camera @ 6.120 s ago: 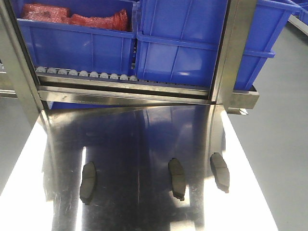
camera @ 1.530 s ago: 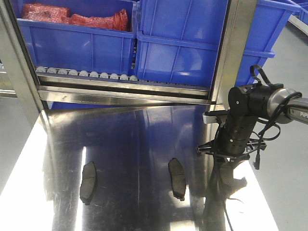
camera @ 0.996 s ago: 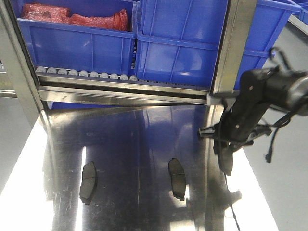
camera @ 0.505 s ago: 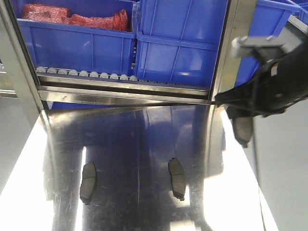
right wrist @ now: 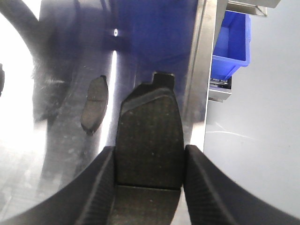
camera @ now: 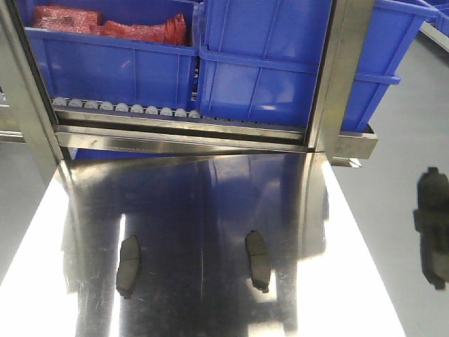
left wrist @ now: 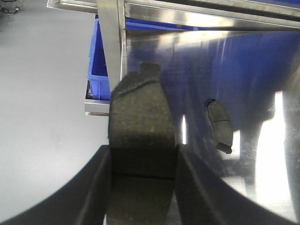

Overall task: Move and align brake pads A on conveyor
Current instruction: 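Lift the brake pad with the right gripper and withdraw the arm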

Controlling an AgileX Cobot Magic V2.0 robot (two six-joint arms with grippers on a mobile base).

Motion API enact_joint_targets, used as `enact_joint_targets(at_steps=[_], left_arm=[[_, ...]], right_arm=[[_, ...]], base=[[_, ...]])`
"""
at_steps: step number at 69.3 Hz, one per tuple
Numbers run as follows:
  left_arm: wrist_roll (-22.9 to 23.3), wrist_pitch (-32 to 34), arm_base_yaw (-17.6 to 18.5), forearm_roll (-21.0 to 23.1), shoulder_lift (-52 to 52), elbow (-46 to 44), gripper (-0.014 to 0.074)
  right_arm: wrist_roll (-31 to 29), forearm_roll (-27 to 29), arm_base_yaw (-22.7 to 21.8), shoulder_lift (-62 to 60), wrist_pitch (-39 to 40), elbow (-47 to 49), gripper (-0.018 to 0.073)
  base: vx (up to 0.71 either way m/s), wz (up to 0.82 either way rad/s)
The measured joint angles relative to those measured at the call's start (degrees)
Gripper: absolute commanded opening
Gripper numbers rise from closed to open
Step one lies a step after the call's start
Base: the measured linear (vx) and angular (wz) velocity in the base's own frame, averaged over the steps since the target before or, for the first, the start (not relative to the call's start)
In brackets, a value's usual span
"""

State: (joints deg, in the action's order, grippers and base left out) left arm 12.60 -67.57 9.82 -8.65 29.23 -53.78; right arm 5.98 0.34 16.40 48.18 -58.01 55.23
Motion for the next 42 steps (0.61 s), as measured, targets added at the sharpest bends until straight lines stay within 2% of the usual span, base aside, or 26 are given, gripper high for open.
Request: enact_joint_targets(at_steps=[19, 42], left_arm=[[0.00, 0.00, 0.00, 0.00, 0.00, 0.00, -0.0006], [0.00, 0.00, 0.00, 0.00, 0.00, 0.00, -0.0006]], right_arm=[[0.00, 0.00, 0.00, -10.49, 2.00, -6.07, -0.0011], [0.00, 0.00, 0.00, -13.21, 2.75, -6.19, -0.0011]], base=[[0.00, 0.00], [0.00, 0.00]])
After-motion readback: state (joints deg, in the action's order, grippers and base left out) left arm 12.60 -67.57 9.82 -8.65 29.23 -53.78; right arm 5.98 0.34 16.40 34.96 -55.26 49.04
